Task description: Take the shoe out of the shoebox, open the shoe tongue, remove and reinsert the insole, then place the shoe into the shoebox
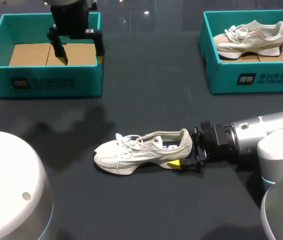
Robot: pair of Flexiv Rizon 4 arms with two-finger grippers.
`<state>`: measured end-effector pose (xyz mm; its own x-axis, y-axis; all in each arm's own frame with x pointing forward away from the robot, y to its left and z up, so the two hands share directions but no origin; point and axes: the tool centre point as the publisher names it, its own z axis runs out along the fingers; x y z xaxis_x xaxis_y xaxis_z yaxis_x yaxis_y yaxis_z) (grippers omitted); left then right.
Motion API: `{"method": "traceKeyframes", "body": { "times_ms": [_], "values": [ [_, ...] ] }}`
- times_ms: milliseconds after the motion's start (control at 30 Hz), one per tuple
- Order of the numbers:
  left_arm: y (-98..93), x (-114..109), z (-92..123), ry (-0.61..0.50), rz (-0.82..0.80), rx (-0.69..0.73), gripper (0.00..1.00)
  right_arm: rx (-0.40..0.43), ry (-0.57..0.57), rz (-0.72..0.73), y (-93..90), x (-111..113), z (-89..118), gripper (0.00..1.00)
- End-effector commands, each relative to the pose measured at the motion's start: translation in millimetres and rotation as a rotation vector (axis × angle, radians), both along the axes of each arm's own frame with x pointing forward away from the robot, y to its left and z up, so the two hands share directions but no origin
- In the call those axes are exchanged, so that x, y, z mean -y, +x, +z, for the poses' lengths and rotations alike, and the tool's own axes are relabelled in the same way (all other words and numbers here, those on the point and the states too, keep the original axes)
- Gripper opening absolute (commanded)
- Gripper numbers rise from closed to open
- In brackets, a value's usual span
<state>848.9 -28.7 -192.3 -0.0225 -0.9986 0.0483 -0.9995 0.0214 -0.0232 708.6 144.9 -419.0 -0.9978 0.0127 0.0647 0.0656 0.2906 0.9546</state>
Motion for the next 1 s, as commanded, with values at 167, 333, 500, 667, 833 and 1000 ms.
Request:
{"method": "traceKeyframes", "body": {
  "times_ms": [167,333,500,667,833,1000],
  "values": [
    [-20.0,51,-20,0.022,0.019,-0.014,1.00,0.000,-0.002,-0.002,-2.0,-2,-3,0.00],
    [-38.3,80,-27,0.038,0.010,-0.041,1.00,0.000,-0.002,-0.002,-2.0,-2,-3,0.00],
    [-58.0,104,-29,0.053,0.047,-0.054,1.00,0.000,-0.002,-0.002,-2.0,-2,-3,0.00],
    [-63.1,110,-27,0.064,0.056,-0.028,1.00,0.000,-0.002,-0.002,-2.0,-2,-3,0.00],
    [-63.1,110,-27,0.064,0.056,-0.028,1.00,0.000,-0.002,-0.002,-2.0,-2,-3,0.00],
    [-63.1,110,-27,0.064,0.056,-0.028,1.00,0.000,-0.002,-0.002,-2.0,-2,-3,0.00]
  ]
}}
